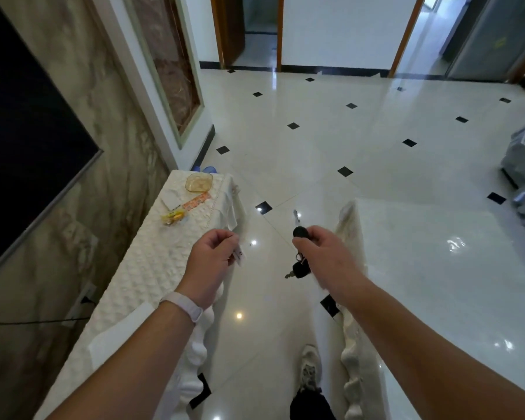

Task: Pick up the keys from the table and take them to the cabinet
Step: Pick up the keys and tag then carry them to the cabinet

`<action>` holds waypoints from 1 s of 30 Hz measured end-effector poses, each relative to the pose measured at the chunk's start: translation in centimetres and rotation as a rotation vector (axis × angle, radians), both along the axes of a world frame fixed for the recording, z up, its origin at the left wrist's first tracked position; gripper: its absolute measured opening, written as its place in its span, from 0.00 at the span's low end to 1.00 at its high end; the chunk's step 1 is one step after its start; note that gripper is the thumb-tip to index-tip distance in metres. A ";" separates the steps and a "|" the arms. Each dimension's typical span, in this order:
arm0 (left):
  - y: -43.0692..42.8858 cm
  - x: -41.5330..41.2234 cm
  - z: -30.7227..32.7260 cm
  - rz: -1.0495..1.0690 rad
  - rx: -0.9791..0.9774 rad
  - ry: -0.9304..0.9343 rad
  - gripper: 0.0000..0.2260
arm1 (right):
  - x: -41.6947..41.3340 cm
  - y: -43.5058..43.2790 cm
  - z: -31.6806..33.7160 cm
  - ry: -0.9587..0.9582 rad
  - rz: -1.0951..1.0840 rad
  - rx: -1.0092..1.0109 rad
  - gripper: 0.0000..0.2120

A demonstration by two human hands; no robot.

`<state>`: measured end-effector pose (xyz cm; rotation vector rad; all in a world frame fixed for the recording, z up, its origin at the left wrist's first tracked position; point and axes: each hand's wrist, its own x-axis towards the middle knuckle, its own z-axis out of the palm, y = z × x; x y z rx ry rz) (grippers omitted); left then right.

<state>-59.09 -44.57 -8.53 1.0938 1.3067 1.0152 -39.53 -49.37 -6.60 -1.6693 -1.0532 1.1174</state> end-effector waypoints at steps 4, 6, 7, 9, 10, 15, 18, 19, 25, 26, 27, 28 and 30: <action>4.5 3.4 0.3 0.042 -0.030 0.032 0.04 | 3.8 5.4 0.0 0.021 0.033 0.013 0.07; 6.7 5.3 0.6 0.030 -0.029 0.058 0.05 | 6.0 7.4 0.2 0.037 0.061 0.011 0.09; 7.8 6.2 0.8 0.033 -0.020 0.070 0.06 | 7.0 8.5 0.3 0.037 0.071 0.015 0.09; 10.1 8.1 1.3 0.043 0.011 0.059 0.08 | 8.9 10.7 0.6 0.033 0.084 0.033 0.07; 11.0 9.0 1.6 0.047 0.020 0.049 0.08 | 9.8 11.9 0.8 0.035 0.081 0.039 0.06; 14.8 11.8 2.1 0.058 0.019 0.032 0.04 | 12.5 16.4 1.3 0.055 0.073 0.034 0.05; 18.0 12.7 1.9 0.095 0.002 0.013 0.04 | 13.4 19.5 1.2 0.035 0.086 0.036 0.06; 19.1 12.9 1.8 0.098 0.004 0.011 0.04 | 13.6 20.7 1.1 0.042 0.077 0.034 0.06; 27.1 12.6 -0.7 0.103 -0.035 0.020 0.05 | 13.5 28.7 0.0 0.022 0.087 -0.018 0.06; 28.8 12.5 -1.1 0.104 -0.040 0.015 0.05 | 13.5 30.3 -0.2 0.014 0.088 -0.025 0.05; 30.6 12.6 -1.3 0.104 -0.043 0.007 0.05 | 13.4 32.0 -0.3 -0.001 0.085 -0.031 0.05; 32.4 12.7 -1.4 0.105 -0.043 -0.004 0.04 | 13.3 33.7 -0.3 -0.025 0.084 -0.038 0.05; 36.0 12.6 -1.1 0.099 -0.032 -0.011 0.04 | 13.0 37.3 0.2 -0.067 0.109 -0.043 0.05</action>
